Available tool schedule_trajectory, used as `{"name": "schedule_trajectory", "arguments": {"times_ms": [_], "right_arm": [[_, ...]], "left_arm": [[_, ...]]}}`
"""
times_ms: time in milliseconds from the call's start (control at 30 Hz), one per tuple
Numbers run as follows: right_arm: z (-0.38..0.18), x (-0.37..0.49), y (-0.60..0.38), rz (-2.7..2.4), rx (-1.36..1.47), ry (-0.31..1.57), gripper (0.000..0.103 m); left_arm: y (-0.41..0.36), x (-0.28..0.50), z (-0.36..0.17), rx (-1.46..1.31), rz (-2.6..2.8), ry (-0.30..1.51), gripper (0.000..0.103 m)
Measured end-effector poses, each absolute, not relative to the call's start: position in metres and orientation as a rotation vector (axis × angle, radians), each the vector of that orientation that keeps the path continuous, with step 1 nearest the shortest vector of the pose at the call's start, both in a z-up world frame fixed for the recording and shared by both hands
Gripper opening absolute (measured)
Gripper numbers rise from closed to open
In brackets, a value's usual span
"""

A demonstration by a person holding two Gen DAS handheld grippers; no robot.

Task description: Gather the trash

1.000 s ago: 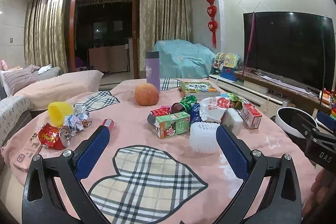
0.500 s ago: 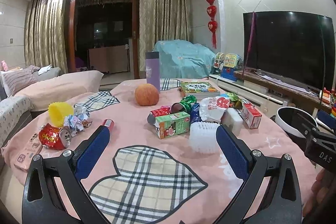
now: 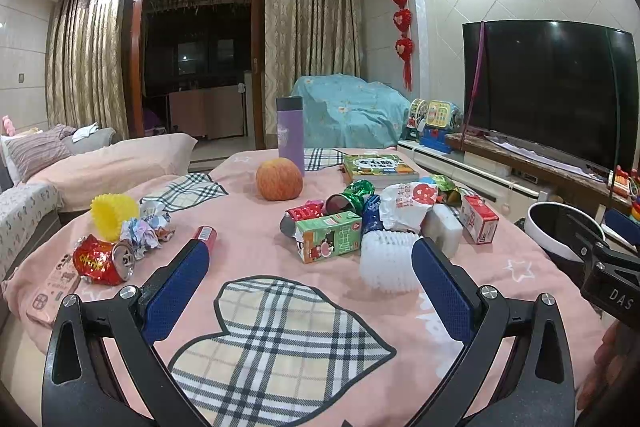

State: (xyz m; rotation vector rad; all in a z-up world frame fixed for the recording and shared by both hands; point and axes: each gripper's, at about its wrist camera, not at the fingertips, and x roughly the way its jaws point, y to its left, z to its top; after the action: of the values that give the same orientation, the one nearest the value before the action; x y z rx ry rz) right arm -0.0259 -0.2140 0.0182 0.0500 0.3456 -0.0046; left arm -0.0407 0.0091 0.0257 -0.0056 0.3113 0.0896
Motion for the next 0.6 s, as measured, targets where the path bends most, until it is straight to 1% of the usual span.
{"name": "schedule_trajectory", "arguments": {"times_ms": [600], "right_arm": [[0.0153,-0.022,-0.2114,0.011,0.043,0.347,0.103]], "left_arm": [[0.0107,-0.0367,0.0227,-0.006,0.086,0.32,0.103]]}}
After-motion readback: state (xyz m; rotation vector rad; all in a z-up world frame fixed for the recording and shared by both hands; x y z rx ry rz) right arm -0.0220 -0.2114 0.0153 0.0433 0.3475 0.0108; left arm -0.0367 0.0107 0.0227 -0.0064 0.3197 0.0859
